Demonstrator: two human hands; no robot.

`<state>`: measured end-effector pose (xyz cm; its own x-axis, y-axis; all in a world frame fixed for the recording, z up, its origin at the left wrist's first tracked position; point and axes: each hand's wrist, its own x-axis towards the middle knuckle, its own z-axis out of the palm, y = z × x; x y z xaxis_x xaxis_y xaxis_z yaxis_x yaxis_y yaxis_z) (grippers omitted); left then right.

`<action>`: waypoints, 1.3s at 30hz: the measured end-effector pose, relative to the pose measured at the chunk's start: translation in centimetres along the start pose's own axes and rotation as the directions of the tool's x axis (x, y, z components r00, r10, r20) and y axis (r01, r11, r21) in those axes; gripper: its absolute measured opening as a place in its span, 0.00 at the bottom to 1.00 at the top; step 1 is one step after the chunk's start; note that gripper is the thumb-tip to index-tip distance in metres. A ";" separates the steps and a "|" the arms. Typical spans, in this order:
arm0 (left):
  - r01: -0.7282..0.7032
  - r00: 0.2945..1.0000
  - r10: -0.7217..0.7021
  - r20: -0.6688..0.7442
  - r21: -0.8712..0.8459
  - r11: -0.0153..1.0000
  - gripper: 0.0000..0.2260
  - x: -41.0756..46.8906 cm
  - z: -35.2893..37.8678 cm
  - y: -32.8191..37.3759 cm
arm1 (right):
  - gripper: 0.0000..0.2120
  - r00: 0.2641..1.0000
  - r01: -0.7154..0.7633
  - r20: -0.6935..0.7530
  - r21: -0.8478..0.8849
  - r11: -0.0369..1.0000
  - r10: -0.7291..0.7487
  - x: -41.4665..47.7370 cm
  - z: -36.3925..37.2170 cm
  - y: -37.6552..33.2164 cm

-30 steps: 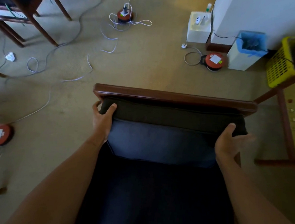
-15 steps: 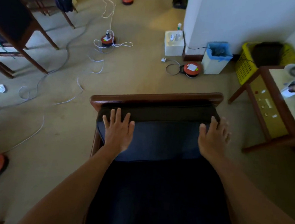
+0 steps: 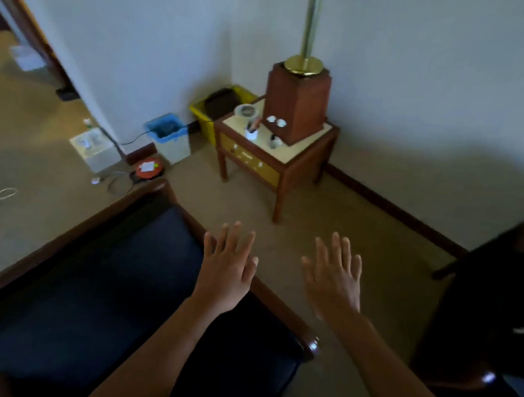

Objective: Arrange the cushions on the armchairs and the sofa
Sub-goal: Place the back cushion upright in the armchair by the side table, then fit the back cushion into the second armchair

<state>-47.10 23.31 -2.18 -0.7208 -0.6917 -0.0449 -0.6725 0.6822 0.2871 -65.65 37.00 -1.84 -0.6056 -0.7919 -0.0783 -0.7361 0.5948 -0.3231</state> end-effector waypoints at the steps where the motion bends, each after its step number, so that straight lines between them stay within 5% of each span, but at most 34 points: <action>1: -0.060 0.998 0.060 0.009 -0.006 0.998 0.30 0.8 0.3 3.1 | 0.29 0.999 -0.049 -0.017 0.014 0.999 0.049 -1.0 -1.3 2.6; 8: -0.374 0.927 0.375 0.013 -0.052 0.926 0.27 4.8 5.4 25.2 | 0.30 0.934 -0.334 -0.110 0.078 0.939 0.341 -8.6 -8.3 22.3; 17: -0.476 0.856 0.500 0.134 -0.177 0.861 0.24 6.3 13.7 49.9 | 0.26 0.847 -0.512 -0.110 0.097 0.853 0.521 -16.3 -12.0 43.3; 20: -0.401 0.857 0.464 0.223 -0.276 0.873 0.24 7.9 16.1 55.0 | 0.24 0.818 -0.556 -0.077 0.144 0.818 0.570 -16.2 -12.0 47.7; 24: -0.109 0.883 0.293 0.367 -0.447 0.888 0.23 12.3 19.6 59.5 | 0.21 0.823 -0.556 0.011 0.221 0.802 0.568 -12.4 -11.2 52.5; 30: 0.139 0.874 0.125 0.469 -0.489 0.861 0.26 21.1 25.0 63.8 | 0.19 0.836 -0.533 0.066 0.333 0.778 0.544 -2.8 -10.7 60.0; 39: 0.402 0.845 -0.058 0.531 -0.560 0.725 0.43 29.0 31.5 65.4 | 0.24 0.858 -0.499 0.134 0.449 0.741 0.496 10.0 -9.3 69.3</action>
<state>-117.27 55.36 -14.85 -0.6593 -0.4982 -0.5631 -0.6830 0.0839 0.7256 -125.57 71.57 -16.22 -0.8443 -0.4028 -0.3535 -0.1080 0.7740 -0.6239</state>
